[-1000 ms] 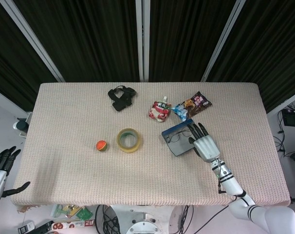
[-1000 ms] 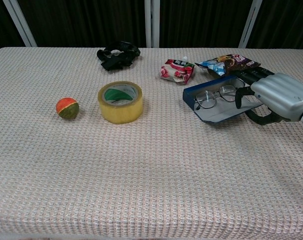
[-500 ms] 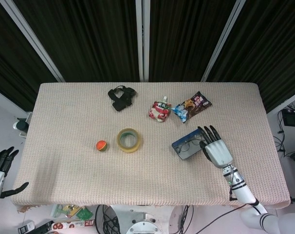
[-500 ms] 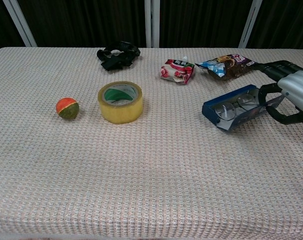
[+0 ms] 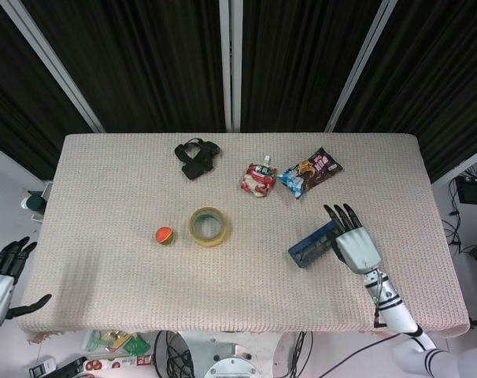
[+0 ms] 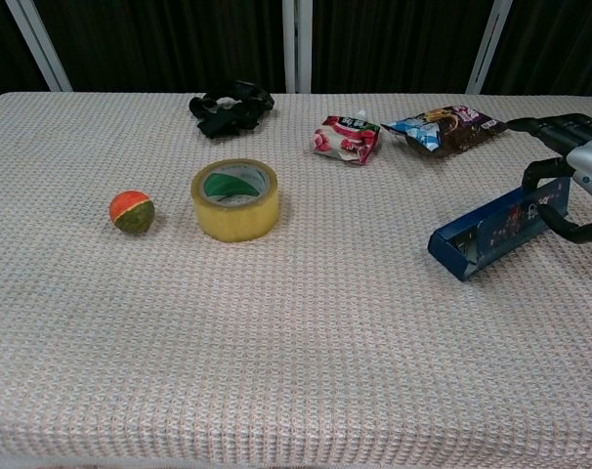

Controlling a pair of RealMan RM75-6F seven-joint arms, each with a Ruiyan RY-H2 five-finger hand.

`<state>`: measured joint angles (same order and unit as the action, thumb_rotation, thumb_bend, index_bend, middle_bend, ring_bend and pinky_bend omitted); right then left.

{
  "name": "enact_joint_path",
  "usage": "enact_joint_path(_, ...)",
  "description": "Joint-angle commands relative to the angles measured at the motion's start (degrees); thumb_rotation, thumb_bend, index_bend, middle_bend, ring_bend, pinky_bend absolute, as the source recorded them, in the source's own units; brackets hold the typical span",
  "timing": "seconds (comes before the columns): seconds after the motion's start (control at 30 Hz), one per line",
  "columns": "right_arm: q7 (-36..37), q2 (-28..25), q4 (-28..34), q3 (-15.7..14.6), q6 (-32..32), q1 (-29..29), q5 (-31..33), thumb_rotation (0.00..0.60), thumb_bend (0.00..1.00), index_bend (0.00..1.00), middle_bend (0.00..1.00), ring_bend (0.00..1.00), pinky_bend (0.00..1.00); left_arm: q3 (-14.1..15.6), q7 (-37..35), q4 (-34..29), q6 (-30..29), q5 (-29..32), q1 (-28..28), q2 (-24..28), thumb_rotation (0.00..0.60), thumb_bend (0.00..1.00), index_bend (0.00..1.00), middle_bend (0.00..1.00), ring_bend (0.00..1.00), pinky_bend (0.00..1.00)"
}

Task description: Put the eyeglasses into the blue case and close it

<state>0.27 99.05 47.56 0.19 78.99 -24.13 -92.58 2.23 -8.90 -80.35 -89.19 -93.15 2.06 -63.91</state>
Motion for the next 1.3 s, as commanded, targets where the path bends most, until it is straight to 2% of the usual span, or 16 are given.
enact_joint_path(0.03,0.91,2.88,-3.64,0.34,-0.30,-1.21,-0.59,0.600,0.43,0.88,0.00,0.00,0.00,-0.10,-0.03,0.09,-0.11,0.10,-0.02,-0.02,0.473,0.13,0.03,0.03,0.06,0.19)
enact_joint_path(0.2,5.26,6.74,-10.42,0.57,3.31,-1.76,-2.04,0.600,0.43,0.84,0.00,0.00,0.00,-0.16,-0.54,0.76,-0.37,0.07,-0.06,-0.26,0.473,0.13,0.04,0.03,0.06,0.19)
enact_joint_path(0.37,9.32,8.73,-14.55,0.68,5.44,-2.39,-2.70,0.600,0.43,0.83,0.00,0.00,0.00,-0.13,-1.15,1.29,-0.59,0.04,-0.16,-0.39,0.472,0.13,0.04,0.03,0.06,0.19)
enact_joint_path(0.9,11.06,13.07,-17.89,2.07,3.41,-6.16,-1.75,0.600,0.43,0.82,0.00,0.00,0.00,-0.06,-1.18,1.13,-0.65,0.07,-0.22,-0.02,0.472,0.13,0.04,0.03,0.06,0.19)
enact_joint_path(1.03,12.08,14.65,-19.69,2.39,3.11,-7.11,-1.47,0.600,0.43,0.79,0.00,0.00,0.00,0.02,-1.21,1.19,-0.56,0.14,-0.28,0.06,0.472,0.13,0.04,0.03,0.06,0.19)
enact_joint_path(1.1,12.20,15.34,-20.49,2.48,2.71,-7.48,-1.31,0.600,0.43,0.70,0.00,0.00,0.00,0.07,-1.30,1.25,-0.49,0.17,-0.30,0.04,0.472,0.13,0.04,0.03,0.06,0.19)
enact_joint_path(1.17,12.34,15.99,-21.23,2.39,2.43,-7.82,-1.29,0.600,0.39,0.42,0.00,0.00,0.00,0.10,-1.44,1.37,-0.53,0.17,-0.34,0.00,0.471,0.13,0.04,0.03,0.06,0.19)
enact_joint_path(1.2,12.61,16.21,-21.49,2.34,2.64,-7.95,-1.38,0.600,0.36,0.22,0.00,0.00,0.00,0.10,-1.51,1.43,-0.58,0.14,-0.36,-0.01,0.472,0.13,0.04,0.03,0.06,0.19)
enact_joint_path(1.23,12.98,16.43,-21.75,2.28,2.97,-8.08,-1.48,0.600,0.35,0.10,0.00,0.00,0.00,0.11,-1.57,1.48,-0.64,0.13,-0.39,-0.01,0.472,0.13,0.04,0.03,0.06,0.19)
enact_joint_path(1.27,13.46,16.73,-22.09,2.27,3.45,-8.23,-1.57,0.600,0.33,0.02,0.00,0.00,0.00,0.11,-1.66,1.56,-0.70,0.15,-0.44,0.00,0.473,0.13,0.04,0.03,0.06,0.19)
enact_joint_path(1.3,13.86,17.00,-22.34,2.35,3.88,-8.37,-1.59,0.600,0.31,0.00,0.00,0.00,0.00,0.10,-1.74,1.62,-0.74,0.18,-0.47,0.02,0.471,0.13,0.04,0.03,0.06,0.19)
